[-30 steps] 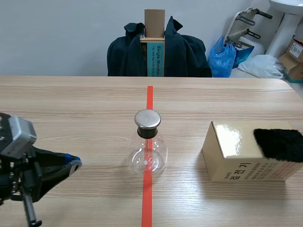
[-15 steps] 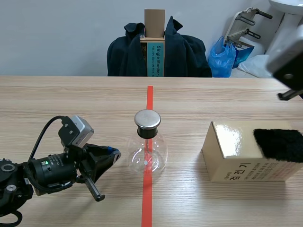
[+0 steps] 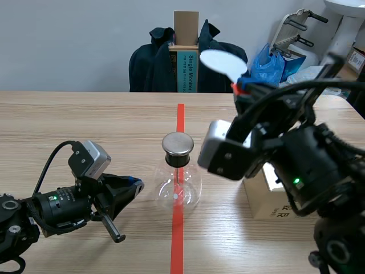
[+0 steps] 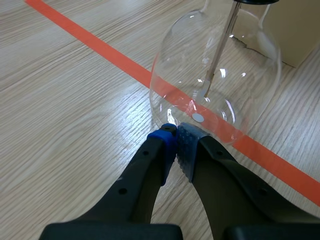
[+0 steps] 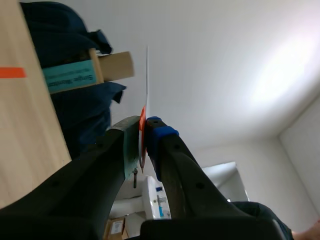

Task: Do the electroscope experiment.
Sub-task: 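Bring the plate to the electroscope and point at the metal foil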

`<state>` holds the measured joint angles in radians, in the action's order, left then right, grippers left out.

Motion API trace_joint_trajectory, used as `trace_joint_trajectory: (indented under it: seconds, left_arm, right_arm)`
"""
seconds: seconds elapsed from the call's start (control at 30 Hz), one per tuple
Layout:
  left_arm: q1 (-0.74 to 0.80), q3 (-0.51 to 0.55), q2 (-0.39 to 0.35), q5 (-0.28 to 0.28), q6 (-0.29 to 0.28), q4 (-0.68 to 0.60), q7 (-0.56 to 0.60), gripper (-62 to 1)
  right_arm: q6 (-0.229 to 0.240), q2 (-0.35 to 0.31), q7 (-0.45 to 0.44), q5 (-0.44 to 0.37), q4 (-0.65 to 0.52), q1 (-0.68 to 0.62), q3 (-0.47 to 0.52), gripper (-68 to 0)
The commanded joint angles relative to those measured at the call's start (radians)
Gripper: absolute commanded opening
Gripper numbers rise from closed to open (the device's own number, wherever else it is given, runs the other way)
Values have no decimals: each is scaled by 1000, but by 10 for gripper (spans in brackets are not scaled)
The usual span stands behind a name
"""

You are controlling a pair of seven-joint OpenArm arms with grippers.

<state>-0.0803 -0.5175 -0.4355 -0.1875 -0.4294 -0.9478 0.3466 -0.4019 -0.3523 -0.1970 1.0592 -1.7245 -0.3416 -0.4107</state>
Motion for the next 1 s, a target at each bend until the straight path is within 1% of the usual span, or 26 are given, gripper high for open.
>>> trace_joint_trajectory:
  seconds: [0.0, 0.03, 0.2, 0.4, 0.6, 0.7, 0.73, 0.87, 0.97]
  left_arm:
    - [-1, 5, 0, -9, -2, -20, 16, -591]
    - [-1, 5, 0, -9, -2, -20, 17, -591]
    - [-1, 5, 3, -10, -2, -20, 16, -591]
    - [-1, 5, 3, -10, -2, -20, 16, -591]
    - [-1, 5, 3, -10, -2, -20, 17, -591]
    - [-1, 5, 3, -10, -2, -20, 17, -591]
    - [-1, 5, 3, -10, -2, -20, 17, -590]
    - [-1, 5, 3, -10, -2, -20, 18, -590]
    - [0, 5, 3, -9, -2, -20, 21, -590]
  right_arm:
    - [-17, -8, 6, 8, 20, 10, 5, -667]
    - [-24, -8, 7, 13, 39, 10, -3, -667]
    - [-24, -5, 8, 38, 117, 10, -16, -667]
    - [-24, -5, -2, 61, 177, 10, -16, -667]
    - [-24, -5, -6, 63, 185, 12, -15, -667]
    - [-29, -5, -26, 67, 185, 12, -15, -667]
    - [-33, -5, -32, 76, 185, 12, -15, -667]
    - [-74, -5, -69, 93, 185, 12, -15, -667]
    - [-77, -5, -97, 116, 185, 12, -15, -667]
